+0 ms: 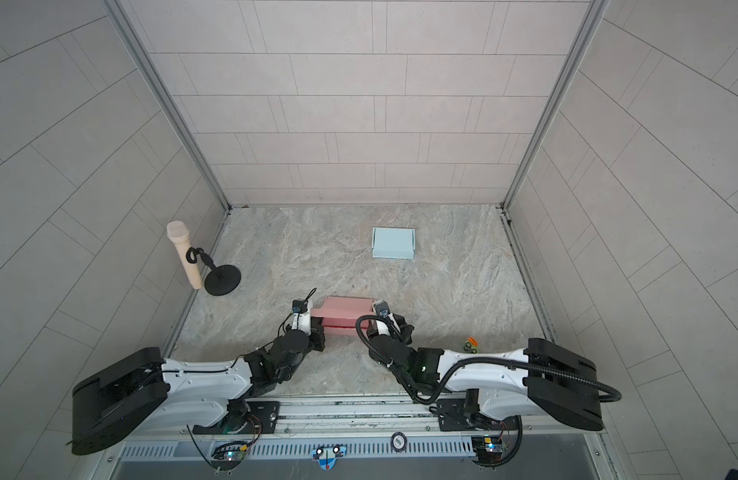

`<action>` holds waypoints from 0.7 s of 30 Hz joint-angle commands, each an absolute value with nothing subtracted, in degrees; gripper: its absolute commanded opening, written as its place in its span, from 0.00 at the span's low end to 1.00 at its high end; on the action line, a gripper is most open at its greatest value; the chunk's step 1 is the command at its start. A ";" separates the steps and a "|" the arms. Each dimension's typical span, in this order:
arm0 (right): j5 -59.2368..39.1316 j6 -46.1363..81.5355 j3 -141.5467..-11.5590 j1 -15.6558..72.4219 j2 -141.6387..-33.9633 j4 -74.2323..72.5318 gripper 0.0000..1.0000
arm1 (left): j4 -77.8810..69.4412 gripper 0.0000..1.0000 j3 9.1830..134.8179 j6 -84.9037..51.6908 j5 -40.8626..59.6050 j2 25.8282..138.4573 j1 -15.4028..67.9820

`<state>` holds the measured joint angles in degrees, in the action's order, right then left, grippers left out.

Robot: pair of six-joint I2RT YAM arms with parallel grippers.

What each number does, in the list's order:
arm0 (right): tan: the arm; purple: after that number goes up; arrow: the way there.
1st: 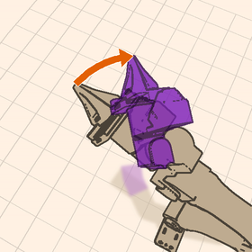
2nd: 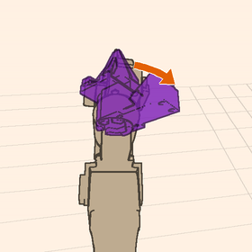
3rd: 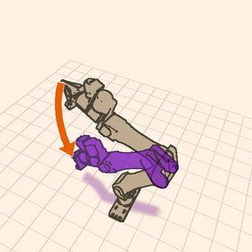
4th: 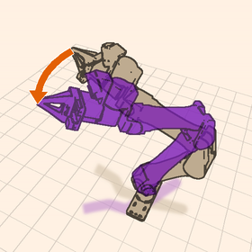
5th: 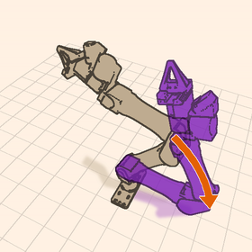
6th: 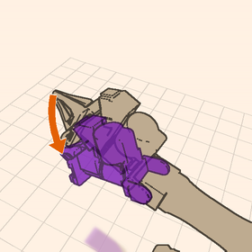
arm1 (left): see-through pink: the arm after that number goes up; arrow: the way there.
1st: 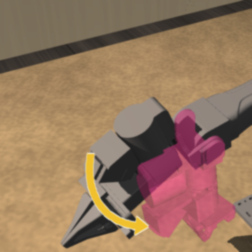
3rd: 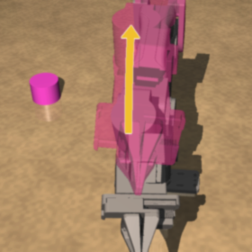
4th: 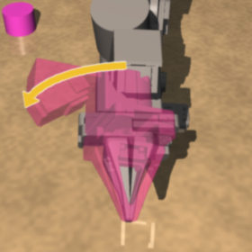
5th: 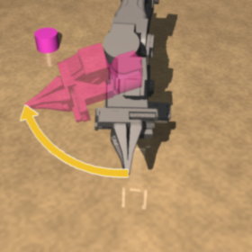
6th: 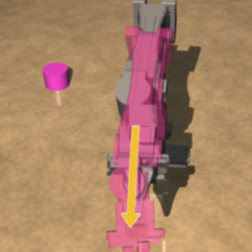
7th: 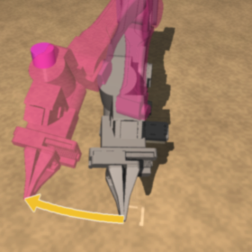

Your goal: Fold the paper box

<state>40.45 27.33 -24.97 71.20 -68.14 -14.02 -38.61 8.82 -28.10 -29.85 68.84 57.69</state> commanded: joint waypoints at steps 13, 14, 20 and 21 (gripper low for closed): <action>40.21 29.68 -38.98 74.57 -63.13 -4.76 0.67 | -37.48 0.00 8.10 -27.84 -30.88 70.47 58.27; 38.05 31.07 -40.31 73.14 -63.72 -3.22 0.67 | -37.72 0.00 7.92 -27.78 -31.31 70.48 58.64; 32.14 37.09 -44.38 67.80 -69.16 2.57 0.67 | -37.08 0.06 7.43 -28.47 -33.75 70.06 61.52; 31.97 37.60 -44.43 67.60 -69.93 2.84 0.67 | -36.73 0.08 7.40 -28.57 -34.19 69.81 61.94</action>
